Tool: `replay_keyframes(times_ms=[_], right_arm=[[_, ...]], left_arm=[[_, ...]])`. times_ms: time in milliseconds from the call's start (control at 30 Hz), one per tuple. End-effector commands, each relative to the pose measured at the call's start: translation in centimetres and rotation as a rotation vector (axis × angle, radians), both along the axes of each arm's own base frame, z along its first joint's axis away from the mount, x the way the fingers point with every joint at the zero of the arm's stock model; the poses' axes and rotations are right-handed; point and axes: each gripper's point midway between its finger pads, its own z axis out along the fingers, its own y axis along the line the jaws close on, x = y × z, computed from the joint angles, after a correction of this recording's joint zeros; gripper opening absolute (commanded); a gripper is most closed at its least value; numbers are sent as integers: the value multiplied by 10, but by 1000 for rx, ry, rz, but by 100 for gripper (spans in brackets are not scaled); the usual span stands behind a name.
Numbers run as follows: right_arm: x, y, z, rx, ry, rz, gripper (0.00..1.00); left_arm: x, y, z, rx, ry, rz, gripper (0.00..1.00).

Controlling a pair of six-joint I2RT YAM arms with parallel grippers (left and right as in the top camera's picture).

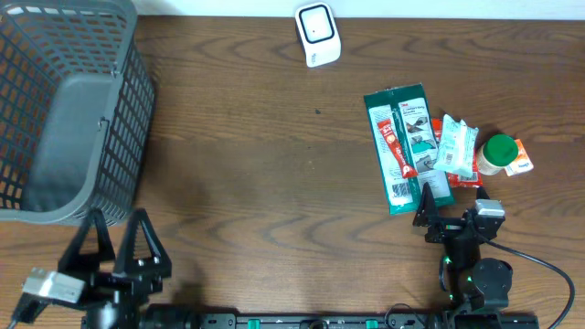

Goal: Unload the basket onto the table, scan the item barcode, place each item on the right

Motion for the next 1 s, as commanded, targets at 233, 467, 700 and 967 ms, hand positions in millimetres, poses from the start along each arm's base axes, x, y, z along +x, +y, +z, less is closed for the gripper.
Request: replay_keyframes(times_ms=[233,467,700,967], right_arm=[[0,-2,0,-11,0,-8,99],[0,-2,0,-11,0,-8,99],[0,-2,0,-11,0,-8,99],[0,-2,0,-11,0,-8,99]], left_arm=[[44,1,-37,-8,-246,13,85],[72,0,-98,-37,-120,0,85],[95,0,-167,-31,129,4,85],[100,0,-230,181,382,38,85]])
